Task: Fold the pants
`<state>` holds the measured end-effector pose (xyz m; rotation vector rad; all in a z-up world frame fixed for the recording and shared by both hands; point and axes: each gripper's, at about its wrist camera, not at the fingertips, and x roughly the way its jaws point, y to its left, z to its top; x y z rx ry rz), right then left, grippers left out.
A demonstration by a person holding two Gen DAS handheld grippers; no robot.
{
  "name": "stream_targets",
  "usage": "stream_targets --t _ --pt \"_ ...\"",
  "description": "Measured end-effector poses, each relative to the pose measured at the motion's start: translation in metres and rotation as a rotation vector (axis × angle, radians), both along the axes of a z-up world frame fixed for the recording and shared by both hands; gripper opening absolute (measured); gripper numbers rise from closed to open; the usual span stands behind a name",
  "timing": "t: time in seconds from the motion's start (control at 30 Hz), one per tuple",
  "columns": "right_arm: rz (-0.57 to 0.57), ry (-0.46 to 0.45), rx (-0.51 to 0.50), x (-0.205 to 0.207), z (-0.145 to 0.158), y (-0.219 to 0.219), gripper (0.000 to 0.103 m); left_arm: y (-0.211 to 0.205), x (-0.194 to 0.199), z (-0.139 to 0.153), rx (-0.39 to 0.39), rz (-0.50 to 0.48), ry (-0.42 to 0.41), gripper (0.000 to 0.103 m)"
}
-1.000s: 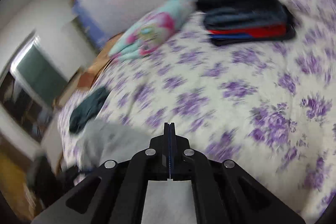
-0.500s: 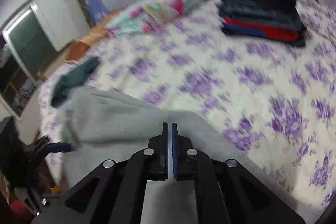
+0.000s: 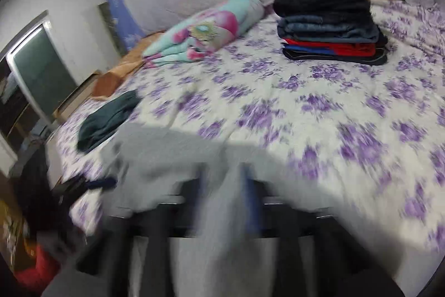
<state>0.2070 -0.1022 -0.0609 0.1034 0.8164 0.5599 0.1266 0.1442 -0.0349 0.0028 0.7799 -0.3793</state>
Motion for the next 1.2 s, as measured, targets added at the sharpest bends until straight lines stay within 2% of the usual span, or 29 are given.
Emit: stream_targets --t 0.07,0.1,0.13,0.17,0.27,0.3,0.37,0.47,0.53,0.67,0.73,0.8,0.9,0.97,1.03,1.07,1.1,1.17,1.2 --pt "0.002 -0.011 -0.067 -0.021 -0.012 -0.003 0.064 0.000 0.003 -0.010 0.063 0.025 0.020 0.098" --pt "0.004 0.026 -0.110 -0.022 -0.028 -0.001 0.064 -0.001 0.007 -0.021 0.076 0.019 0.039 0.099" --pt "0.010 0.072 -0.124 -0.020 -0.044 0.001 0.065 0.000 0.011 -0.031 0.059 0.001 0.047 0.099" --pt "0.012 0.069 -0.112 -0.021 -0.057 -0.002 0.065 0.002 0.011 -0.037 0.033 -0.009 0.011 0.099" --pt "-0.015 0.073 -0.044 -0.023 -0.044 -0.011 0.064 0.002 0.010 -0.034 0.023 0.020 -0.001 0.099" --pt "-0.030 0.046 0.037 -0.033 -0.033 -0.022 0.064 0.003 0.007 -0.033 0.010 0.028 -0.011 0.099" --pt "-0.038 -0.003 0.104 -0.054 -0.020 -0.036 0.065 0.005 0.000 -0.036 0.001 0.023 -0.048 0.099" --pt "-0.144 -0.116 0.121 -0.107 -0.002 -0.078 0.081 0.010 -0.005 -0.036 -0.023 0.029 -0.079 0.099" --pt "-0.262 -0.148 0.115 -0.142 0.004 -0.117 0.083 0.010 -0.006 -0.037 -0.034 0.032 -0.086 0.099" --pt "-0.500 -0.103 0.077 -0.187 -0.001 -0.189 0.083 0.012 -0.008 -0.036 -0.049 0.040 -0.091 0.099" --pt "-0.602 -0.073 0.113 -0.205 -0.008 -0.222 0.083 0.011 -0.010 -0.036 -0.044 0.046 -0.096 0.099" --pt "-0.650 -0.077 0.162 -0.210 -0.010 -0.240 0.083 0.008 -0.012 -0.035 -0.027 0.068 -0.097 0.099" --pt "-0.663 -0.142 0.116 -0.200 -0.002 -0.237 0.083 0.002 -0.019 -0.025 -0.027 0.115 -0.104 0.099" --pt "-0.629 -0.172 0.053 -0.186 -0.002 -0.230 0.084 -0.003 -0.026 -0.010 -0.120 0.056 -0.108 0.098" --pt "-0.628 -0.093 -0.006 -0.165 -0.024 -0.232 0.086 -0.009 -0.032 0.001 -0.174 0.000 -0.124 0.098" --pt "-0.617 -0.062 0.006 -0.160 -0.034 -0.238 0.086 -0.015 -0.031 0.004 -0.156 -0.010 -0.125 0.098" --pt "-0.596 -0.082 0.030 -0.162 -0.040 -0.243 0.086 -0.022 -0.026 0.001 -0.113 -0.002 -0.107 0.098" --pt "-0.581 -0.113 0.028 -0.169 -0.039 -0.241 0.085 -0.029 -0.002 -0.024 -0.004 0.031 -0.018 0.098" --pt "-0.587 -0.120 0.029 -0.172 -0.038 -0.241 0.085 -0.028 0.006 -0.035 0.016 0.048 0.009 0.098"
